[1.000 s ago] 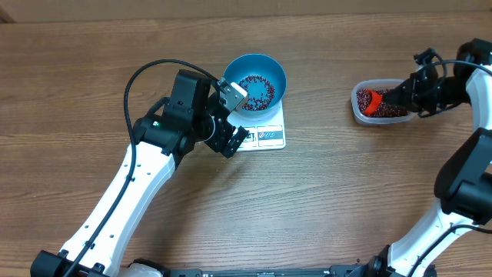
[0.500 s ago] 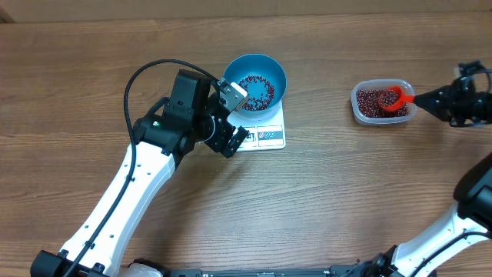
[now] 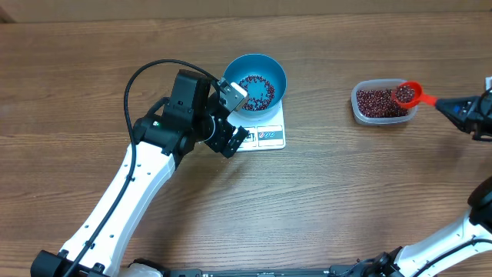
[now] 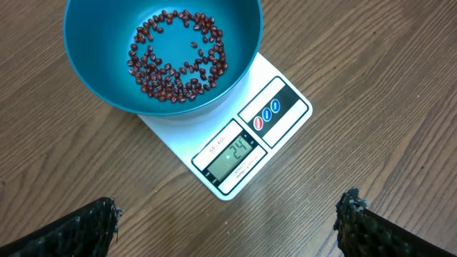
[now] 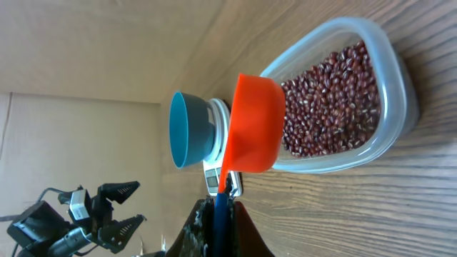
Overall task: Scoop item into bowl and weigh 150g on scale
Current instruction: 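Scoop red beans from the tub again with the right gripper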
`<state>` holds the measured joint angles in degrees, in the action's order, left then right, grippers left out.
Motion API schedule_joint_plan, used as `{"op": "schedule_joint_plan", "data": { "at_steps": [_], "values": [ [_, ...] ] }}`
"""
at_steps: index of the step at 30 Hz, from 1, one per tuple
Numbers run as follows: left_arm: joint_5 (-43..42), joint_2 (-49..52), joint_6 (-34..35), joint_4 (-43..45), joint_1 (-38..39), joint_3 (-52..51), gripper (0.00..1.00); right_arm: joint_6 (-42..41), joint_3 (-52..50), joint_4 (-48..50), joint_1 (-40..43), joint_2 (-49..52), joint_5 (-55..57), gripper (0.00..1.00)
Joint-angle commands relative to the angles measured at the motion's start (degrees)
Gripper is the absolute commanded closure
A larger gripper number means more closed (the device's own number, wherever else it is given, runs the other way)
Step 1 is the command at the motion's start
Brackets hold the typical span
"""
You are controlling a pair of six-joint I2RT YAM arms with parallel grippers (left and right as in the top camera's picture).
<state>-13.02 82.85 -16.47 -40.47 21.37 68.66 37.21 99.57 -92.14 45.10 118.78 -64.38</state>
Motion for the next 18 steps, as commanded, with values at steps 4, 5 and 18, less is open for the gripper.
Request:
{"op": "schedule_joint_plan", "data": {
  "at_steps": [4,5,18],
  "values": [
    [0.3,-0.1,-0.2,0.2,-0.1,1.2,0.00,2.3,-0.3,0.0,0.3,0.3,-3.1,0.96],
    [0.3,-0.1,-0.2,0.2,-0.1,1.2,0.01,2.3,-0.3,0.0,0.3,0.3,-3.4,0.96],
    [0.3,-0.1,-0.2,0.2,-0.1,1.2,0.00,2.4,-0.3,-1.7,-1.8,0.3,-6.1,0.96]
  ]
}}
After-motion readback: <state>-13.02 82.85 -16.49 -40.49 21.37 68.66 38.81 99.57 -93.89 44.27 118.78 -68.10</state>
